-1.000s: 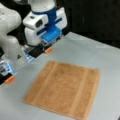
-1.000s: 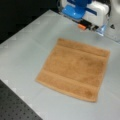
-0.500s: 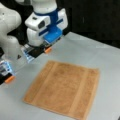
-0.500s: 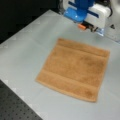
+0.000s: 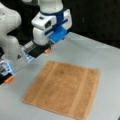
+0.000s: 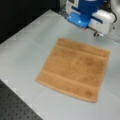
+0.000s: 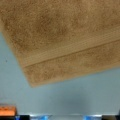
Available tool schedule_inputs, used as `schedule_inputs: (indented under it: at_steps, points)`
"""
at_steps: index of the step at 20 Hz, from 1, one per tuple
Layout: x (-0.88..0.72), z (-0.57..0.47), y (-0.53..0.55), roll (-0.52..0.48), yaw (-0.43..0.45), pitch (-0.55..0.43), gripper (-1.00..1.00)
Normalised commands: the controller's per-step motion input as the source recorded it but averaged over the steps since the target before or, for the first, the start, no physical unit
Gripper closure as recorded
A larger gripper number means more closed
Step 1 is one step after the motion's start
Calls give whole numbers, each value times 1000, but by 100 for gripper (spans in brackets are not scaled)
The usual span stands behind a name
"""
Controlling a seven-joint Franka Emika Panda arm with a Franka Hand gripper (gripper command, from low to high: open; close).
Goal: Folding a towel twice
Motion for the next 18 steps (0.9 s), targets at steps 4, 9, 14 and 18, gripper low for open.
schedule_inputs:
  at_steps: [4,9,14,18]
  points:
    - [378,45,254,-15,-188,190,-100]
    - [418,-1,327,-28,-174,212,-100]
    - [484,-49,371,-65,-132,187,-100]
    - [499,-95,405,-81,-124,148,-100]
